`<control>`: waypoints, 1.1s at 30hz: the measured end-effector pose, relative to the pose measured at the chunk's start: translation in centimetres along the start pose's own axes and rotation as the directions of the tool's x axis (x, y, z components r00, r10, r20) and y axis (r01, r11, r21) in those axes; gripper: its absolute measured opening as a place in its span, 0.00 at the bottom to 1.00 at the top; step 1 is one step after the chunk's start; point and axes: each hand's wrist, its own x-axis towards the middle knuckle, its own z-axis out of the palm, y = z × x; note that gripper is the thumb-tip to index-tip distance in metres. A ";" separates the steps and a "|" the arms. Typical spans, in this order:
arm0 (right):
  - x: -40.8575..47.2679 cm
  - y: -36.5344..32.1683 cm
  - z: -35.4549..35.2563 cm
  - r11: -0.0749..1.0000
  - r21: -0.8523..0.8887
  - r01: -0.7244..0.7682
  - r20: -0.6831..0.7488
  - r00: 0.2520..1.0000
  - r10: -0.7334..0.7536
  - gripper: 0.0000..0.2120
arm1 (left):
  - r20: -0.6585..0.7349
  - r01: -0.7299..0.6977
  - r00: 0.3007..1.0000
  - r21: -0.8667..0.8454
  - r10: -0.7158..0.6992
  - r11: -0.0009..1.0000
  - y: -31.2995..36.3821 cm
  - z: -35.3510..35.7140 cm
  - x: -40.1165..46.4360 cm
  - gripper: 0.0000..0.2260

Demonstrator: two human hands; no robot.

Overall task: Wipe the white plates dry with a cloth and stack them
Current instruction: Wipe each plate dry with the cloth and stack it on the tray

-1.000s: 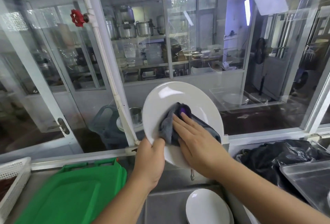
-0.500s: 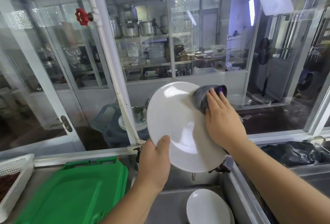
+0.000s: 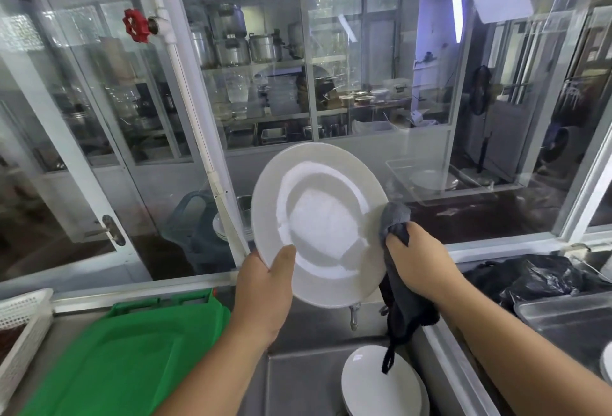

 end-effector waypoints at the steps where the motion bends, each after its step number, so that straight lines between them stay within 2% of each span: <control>1: 0.1 0.1 -0.1 0.999 0.034 -0.015 0.022 1.000 0.014 0.12 | 0.010 0.003 1.000 0.013 -0.003 1.000 0.0 -0.3 0.0 0.16; 4: 0.3 0.4 -0.6 0.988 0.139 -0.073 0.083 0.995 0.062 0.14 | 0.036 -0.019 0.999 0.088 0.016 0.996 -0.1 -1.3 0.1 0.19; 5: 0.3 0.5 -0.8 0.980 0.169 -0.107 0.096 0.991 0.092 0.14 | 0.042 -0.032 0.999 0.130 0.027 0.991 0.0 -1.7 0.2 0.17; 7: 0.2 0.6 -1.2 0.942 0.272 -0.197 0.106 0.979 0.174 0.15 | 0.060 -0.097 0.995 0.262 0.084 0.960 0.1 -2.5 0.1 0.06; 8: 0.2 0.6 -1.4 0.901 0.356 -0.246 0.115 0.969 0.219 0.15 | 0.081 -0.144 0.989 0.335 0.123 0.931 0.2 -2.8 0.0 0.02; 11: 0.0 0.6 -2.2 0.713 0.604 -0.357 0.194 0.933 0.302 0.17 | 0.169 -0.306 0.952 0.507 0.255 0.806 0.8 -3.5 -0.3 0.05; 14: -0.1 -0.1 -2.6 0.519 0.760 -0.391 0.318 0.920 0.227 0.22 | 0.303 -0.484 0.875 0.578 0.379 0.657 1.3 -3.8 -0.3 0.16; 17: 0.1 -0.9 -3.2 0.318 0.844 -0.432 0.434 0.898 0.070 0.32 | 0.465 -0.660 0.746 0.615 0.477 0.432 1.8 -4.0 -0.1 0.17; 19: -0.1 -1.1 -3.6 0.268 0.865 -0.424 0.447 0.894 -0.026 0.29 | 0.571 -0.718 0.688 0.624 0.448 0.307 2.2 -4.0 0.0 0.19; 23: -1.1 -1.2 -3.3 0.309 0.850 -0.427 0.488 0.860 -0.152 0.23 | 0.681 -0.816 0.547 0.565 0.487 0.126 2.1 -4.4 0.3 0.27; 25: -1.4 -0.8 -3.1 0.319 0.843 -0.432 0.491 0.862 -0.129 0.20 | 0.701 -0.837 0.513 0.537 0.495 0.107 1.5 -4.5 0.5 0.30; 27: -1.9 -0.4 -2.9 0.306 0.838 -0.452 0.499 0.861 -0.096 0.17 | 0.697 -0.840 0.520 0.521 0.494 0.151 0.9 -4.8 0.5 0.30; 30: -2.3 0.3 -2.3 0.272 0.862 -0.428 0.469 0.877 -0.105 0.20 | 0.666 -0.848 0.518 0.483 0.537 0.220 0.3 -4.7 0.6 0.28; 32: -2.5 0.6 -2.0 0.255 0.880 -0.400 0.443 0.885 -0.140 0.23 | 0.624 -0.838 0.534 0.478 0.570 0.262 0.0 -4.4 0.8 0.29; 33: -2.6 0.6 -1.9 0.239 0.891 -0.386 0.429 0.888 -0.164 0.23 | 0.586 -0.817 0.565 0.493 0.580 0.298 0.0 -4.3 1.0 0.30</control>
